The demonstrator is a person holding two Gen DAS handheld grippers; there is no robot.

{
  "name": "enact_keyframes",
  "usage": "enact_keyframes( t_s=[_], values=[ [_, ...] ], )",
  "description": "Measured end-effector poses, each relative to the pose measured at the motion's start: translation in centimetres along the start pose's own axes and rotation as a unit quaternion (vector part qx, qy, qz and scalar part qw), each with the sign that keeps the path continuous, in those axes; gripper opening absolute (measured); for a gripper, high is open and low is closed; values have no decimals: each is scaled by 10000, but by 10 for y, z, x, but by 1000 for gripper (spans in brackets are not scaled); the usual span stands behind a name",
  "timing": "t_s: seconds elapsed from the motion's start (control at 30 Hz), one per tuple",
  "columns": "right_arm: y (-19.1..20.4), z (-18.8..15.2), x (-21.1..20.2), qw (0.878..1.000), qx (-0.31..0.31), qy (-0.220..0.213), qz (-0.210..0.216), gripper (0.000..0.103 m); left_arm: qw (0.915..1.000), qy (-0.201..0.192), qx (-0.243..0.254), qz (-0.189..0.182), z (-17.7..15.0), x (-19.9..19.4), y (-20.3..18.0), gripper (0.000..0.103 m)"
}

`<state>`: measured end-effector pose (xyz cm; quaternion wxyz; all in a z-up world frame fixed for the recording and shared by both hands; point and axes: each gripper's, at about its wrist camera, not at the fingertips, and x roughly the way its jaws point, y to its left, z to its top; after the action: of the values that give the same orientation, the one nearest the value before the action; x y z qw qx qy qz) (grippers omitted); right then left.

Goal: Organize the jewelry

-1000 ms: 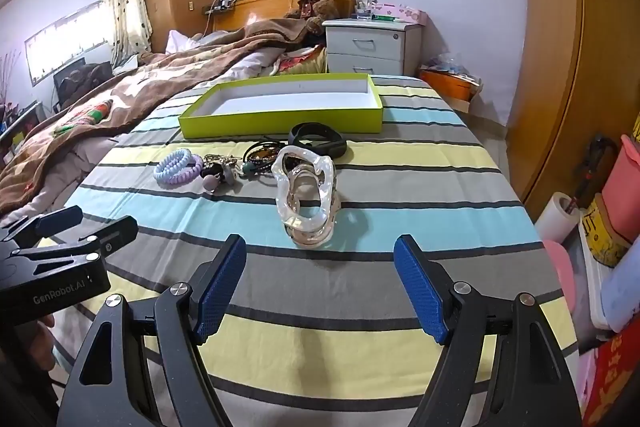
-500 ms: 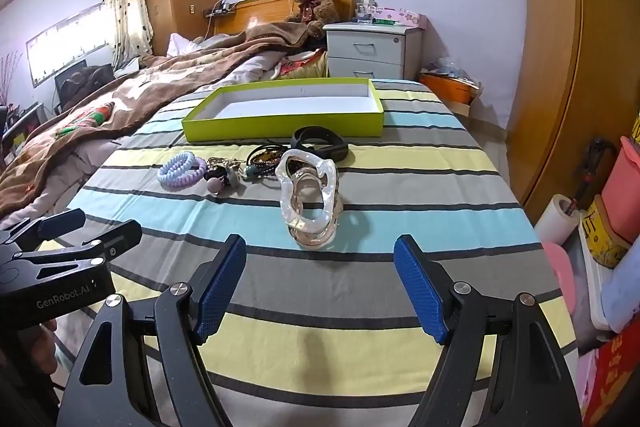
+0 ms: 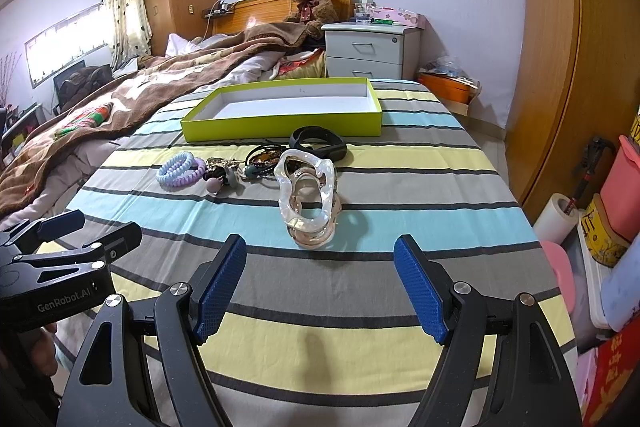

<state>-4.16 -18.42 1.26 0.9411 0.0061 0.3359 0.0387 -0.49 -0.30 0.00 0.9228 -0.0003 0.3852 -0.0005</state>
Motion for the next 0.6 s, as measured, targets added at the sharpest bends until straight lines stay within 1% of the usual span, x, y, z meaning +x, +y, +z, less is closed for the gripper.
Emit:
enact_keyframes(
  t_s=[0.6],
  values=[
    [-2,0,-1,10000,-28,49,-52,76,10000,21,43,52,-1,0,-3,90]
  ],
)
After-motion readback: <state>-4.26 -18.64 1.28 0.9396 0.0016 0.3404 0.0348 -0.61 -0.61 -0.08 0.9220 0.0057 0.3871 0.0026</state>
